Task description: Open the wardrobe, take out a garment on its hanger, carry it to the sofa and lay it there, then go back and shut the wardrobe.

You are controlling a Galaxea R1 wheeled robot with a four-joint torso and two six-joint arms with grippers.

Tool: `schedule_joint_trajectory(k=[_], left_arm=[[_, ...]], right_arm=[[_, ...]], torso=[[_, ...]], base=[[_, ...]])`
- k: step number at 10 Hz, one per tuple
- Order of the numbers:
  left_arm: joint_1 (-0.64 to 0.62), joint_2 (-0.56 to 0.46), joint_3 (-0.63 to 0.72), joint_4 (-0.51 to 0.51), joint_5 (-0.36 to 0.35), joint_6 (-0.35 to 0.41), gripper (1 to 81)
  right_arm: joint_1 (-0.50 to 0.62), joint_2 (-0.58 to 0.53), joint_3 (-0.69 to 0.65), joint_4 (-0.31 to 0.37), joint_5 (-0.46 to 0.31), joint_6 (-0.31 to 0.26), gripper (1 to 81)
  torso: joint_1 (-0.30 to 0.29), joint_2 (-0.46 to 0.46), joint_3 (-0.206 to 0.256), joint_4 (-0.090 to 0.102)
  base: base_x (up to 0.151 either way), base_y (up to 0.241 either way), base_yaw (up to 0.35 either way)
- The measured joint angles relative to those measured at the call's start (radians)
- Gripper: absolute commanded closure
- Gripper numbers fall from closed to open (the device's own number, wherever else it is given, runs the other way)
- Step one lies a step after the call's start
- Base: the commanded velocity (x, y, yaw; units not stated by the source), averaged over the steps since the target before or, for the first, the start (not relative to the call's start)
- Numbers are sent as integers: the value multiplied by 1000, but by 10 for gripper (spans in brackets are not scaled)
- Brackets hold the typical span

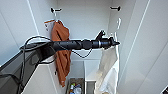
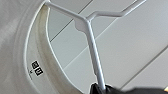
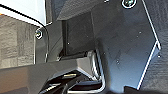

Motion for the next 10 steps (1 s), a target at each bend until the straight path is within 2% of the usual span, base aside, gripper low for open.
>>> schedule_joint_trajectory(k=[10], left_arm=[[11,-13,34,0,-3,0,811]], right_arm=[[-8,0,0,0,-5,0,10]], torso=[[-2,0,0,0]], base=[[-135,-7,0]])
